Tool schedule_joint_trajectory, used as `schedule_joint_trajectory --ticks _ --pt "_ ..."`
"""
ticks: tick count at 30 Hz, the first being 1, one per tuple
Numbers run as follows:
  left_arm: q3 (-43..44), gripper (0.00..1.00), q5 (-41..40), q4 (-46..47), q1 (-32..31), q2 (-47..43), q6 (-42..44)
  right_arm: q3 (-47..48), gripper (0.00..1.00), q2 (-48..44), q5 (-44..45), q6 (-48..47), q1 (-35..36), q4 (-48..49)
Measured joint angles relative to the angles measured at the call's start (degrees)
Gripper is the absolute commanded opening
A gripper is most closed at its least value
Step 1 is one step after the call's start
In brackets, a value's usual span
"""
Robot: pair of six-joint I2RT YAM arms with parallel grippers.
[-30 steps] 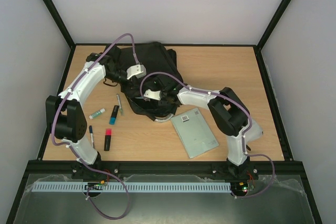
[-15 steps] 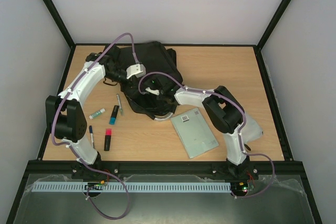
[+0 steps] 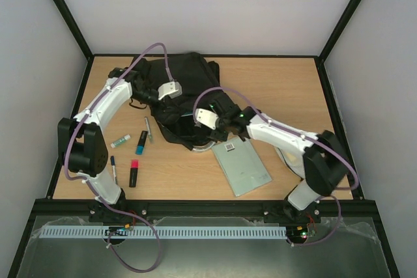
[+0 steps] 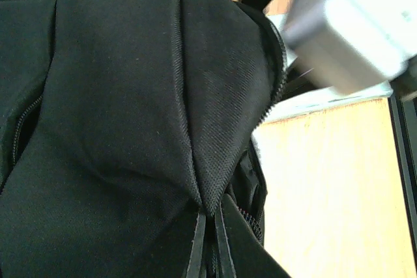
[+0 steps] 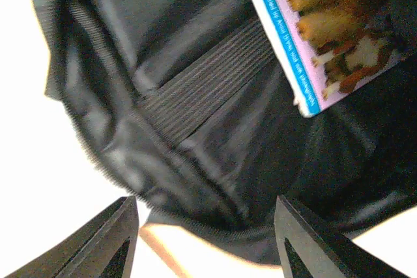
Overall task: Pack the student bag
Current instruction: Place the book in the student bag, then pick up the book from the center of the board.
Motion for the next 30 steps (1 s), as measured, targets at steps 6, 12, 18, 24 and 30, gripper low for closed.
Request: schedule_joint_trajectory --ticks 6,12,18,24,30 --pt "-2.8 0.03 -1.1 2.2 -0.5 0.2 -2.1 -5.8 0.59 -11.1 -6.2 4.2 -1.4 -8.3" --pt "-5.0 0.15 -3.5 4.1 -1.0 2.3 -2.2 -7.0 0.59 -12.4 -11.1 7.4 -11.1 -12.7" --pt "-9.5 0.38 -5.0 6.7 -1.8 3.1 -4.4 -6.8 0.58 -9.1 -15.6 13.7 -19.3 -12.5" --pt "-10.5 0.4 -5.6 6.2 -2.3 0.4 -5.2 -2.7 0.58 -5.9 -16.9 18.2 -22.7 -12.3" --pt "-11.2 0.87 -5.6 4.7 -2.3 -9.3 -8.7 9.6 0.58 -5.9 -17.5 21.1 -23.3 -12.0"
